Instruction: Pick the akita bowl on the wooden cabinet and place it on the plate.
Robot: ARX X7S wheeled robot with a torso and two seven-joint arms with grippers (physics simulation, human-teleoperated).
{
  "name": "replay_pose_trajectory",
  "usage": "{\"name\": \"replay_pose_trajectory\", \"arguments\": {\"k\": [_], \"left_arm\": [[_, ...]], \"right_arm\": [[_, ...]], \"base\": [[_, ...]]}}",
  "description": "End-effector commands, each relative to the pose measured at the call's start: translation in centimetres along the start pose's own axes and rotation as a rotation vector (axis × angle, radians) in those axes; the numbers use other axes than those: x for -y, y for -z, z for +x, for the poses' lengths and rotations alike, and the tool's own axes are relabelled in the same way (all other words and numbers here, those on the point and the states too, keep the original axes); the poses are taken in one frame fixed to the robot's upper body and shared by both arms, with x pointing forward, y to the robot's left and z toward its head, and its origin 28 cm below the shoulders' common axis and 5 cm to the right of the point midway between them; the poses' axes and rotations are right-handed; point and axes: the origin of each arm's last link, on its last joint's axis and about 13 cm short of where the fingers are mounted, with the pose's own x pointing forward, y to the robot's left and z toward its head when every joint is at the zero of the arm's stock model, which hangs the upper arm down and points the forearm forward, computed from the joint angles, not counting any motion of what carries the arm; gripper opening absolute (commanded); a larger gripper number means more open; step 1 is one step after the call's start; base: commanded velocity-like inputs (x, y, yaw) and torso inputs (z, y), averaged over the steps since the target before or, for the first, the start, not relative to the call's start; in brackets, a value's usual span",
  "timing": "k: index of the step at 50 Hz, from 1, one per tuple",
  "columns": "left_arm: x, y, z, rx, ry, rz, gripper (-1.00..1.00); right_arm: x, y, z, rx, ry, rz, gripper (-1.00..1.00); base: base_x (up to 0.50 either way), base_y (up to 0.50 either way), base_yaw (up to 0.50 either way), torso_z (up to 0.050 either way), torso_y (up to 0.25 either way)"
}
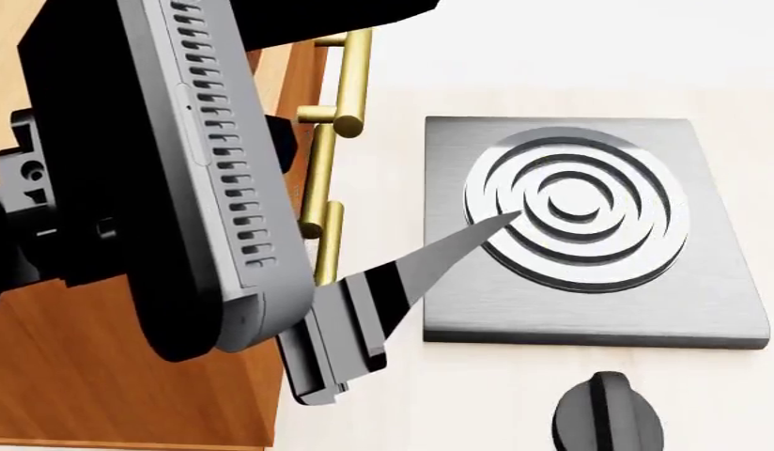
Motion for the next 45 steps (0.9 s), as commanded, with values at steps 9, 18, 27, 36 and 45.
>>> {"name": "replay_pose_trajectory", "arguments": {"k": [9, 18, 27, 36, 45], "left_arm": [[0.0, 0.1, -0.1, 0.0, -0.005, -0.003, 1.0], [0.1, 0.3, -0.1, -0.001, -0.004, -0.005, 1.0], [0.1, 0.4, -0.1, -0.001, -0.004, -0.009, 1.0], [0.1, 0.6, -0.1, 0.0, -0.006, -0.013, 1.0], [0.2, 0.7, -0.2, 0.002, -0.009, -0.017, 1.0]], "right_arm": [[0.4, -1.2, 2.4, 0.022, -0.026, 0.074, -1.0], [-0.1, -1.7, 3.7, 0.011, -0.027, 0.044, -1.0], [-0.6, -2.6, 5.1, -0.016, -0.018, 0.083, -1.0], [-0.5, -2.9, 6.7, -0.084, 0.055, 0.196, -1.0], [-0.2, -2.6, 7.9, -0.156, 0.107, 0.259, -1.0]], "base": [[0.0, 0.0, 0.0, 0.0, 0.001], [0.0, 0.0, 0.0, 0.0, 0.0], [0.0, 0.0, 0.0, 0.0, 0.0], [0.0, 0.0, 0.0, 0.0, 0.0], [0.0, 0.0, 0.0, 0.001, 0.001]]}}
